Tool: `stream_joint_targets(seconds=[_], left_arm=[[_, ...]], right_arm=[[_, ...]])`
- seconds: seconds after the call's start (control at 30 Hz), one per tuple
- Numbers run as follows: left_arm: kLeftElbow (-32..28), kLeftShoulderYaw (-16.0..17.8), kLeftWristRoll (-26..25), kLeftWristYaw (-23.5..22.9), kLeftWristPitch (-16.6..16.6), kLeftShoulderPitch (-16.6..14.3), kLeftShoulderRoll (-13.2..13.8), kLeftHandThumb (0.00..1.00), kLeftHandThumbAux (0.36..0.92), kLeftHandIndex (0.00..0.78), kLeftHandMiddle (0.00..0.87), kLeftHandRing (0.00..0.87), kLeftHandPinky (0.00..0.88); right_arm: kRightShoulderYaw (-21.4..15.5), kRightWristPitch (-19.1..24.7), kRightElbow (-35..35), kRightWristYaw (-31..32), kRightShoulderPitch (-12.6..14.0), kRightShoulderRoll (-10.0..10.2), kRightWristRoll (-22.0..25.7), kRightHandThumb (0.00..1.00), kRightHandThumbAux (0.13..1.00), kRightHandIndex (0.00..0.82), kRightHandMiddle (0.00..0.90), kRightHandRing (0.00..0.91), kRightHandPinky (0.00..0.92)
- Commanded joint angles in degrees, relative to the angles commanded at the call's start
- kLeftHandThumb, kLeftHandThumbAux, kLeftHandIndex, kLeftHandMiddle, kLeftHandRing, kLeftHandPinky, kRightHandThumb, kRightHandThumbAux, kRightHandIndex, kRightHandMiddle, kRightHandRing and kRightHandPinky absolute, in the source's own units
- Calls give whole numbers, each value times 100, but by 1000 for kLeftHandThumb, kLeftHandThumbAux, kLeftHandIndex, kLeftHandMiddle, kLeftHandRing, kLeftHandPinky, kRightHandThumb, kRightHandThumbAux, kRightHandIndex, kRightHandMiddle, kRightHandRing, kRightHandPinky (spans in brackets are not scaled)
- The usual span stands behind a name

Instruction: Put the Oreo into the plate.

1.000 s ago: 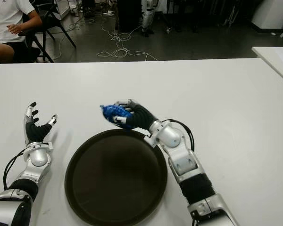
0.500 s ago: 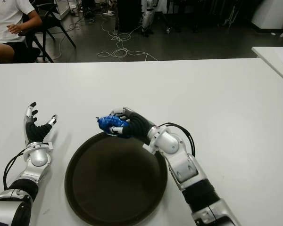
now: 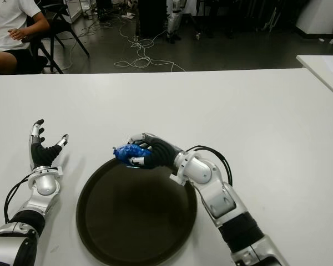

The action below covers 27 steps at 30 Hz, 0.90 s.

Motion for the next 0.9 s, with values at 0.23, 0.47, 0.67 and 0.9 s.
stream_joint_targets(seconds=[0.23,0.47,0.67,0.9], left_arm=[[12,2,48,84,59,-11,7,268,785,102,80,90,131],[9,16,41,107,49,-18,-6,284,785,105,85,99,146],[-3,-5,67,116,67,-17,-6,261,785,95,90,108,151],[8,-21,91,125,70,-24,1,238,783,86,82,96,137]], right_arm=[[11,-74,-49,153,-3,-98,28,692,728,438,830,838,835],[-34,-223,-54,182,23,-156,20,689,729,437,842,847,842],[-69,-318,-83,263,45,-225,89,689,730,437,840,849,846],[-64,-373,-169,314,60,-331,85,688,732,437,834,848,844]])
